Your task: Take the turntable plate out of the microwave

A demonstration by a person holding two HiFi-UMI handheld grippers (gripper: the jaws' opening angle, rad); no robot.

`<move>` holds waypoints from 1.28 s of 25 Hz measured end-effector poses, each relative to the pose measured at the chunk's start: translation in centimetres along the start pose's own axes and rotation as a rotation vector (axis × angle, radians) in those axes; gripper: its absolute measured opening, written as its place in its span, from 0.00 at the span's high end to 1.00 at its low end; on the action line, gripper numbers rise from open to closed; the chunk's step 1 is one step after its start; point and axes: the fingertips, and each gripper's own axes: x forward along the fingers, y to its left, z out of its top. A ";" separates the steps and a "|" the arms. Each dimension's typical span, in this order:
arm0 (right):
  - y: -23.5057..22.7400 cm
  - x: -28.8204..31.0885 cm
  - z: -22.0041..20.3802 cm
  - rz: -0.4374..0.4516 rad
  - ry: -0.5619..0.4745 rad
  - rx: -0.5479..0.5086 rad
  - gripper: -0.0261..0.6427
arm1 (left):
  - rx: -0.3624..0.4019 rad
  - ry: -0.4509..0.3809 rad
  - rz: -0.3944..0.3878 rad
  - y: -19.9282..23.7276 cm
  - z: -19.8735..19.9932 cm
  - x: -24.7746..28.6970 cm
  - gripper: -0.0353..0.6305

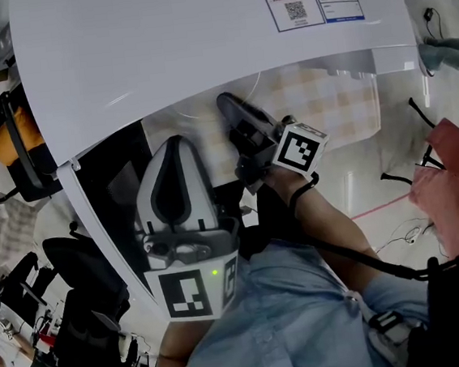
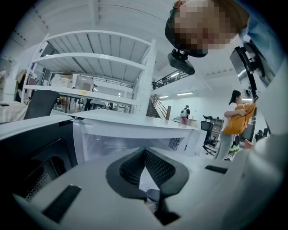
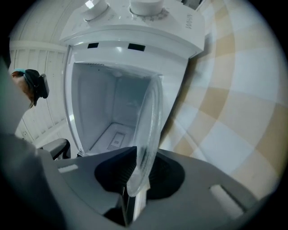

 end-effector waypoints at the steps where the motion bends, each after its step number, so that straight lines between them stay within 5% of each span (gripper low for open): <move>1: 0.0 -0.2 -0.2 -0.002 0.004 -0.001 0.88 | 0.000 0.001 -0.003 -0.1 -0.1 -0.1 0.93; 14: 0.8 2.6 0.6 0.086 0.025 0.051 0.78 | -0.015 -0.009 0.012 1.0 0.3 0.3 0.93; 19: 0.8 3.5 0.2 0.118 0.033 0.080 0.90 | -0.034 0.000 0.032 2.0 0.2 0.3 0.94; 32: 1.2 2.6 -0.2 0.141 0.047 0.152 0.92 | -0.035 -0.022 0.036 2.6 0.7 -0.9 0.94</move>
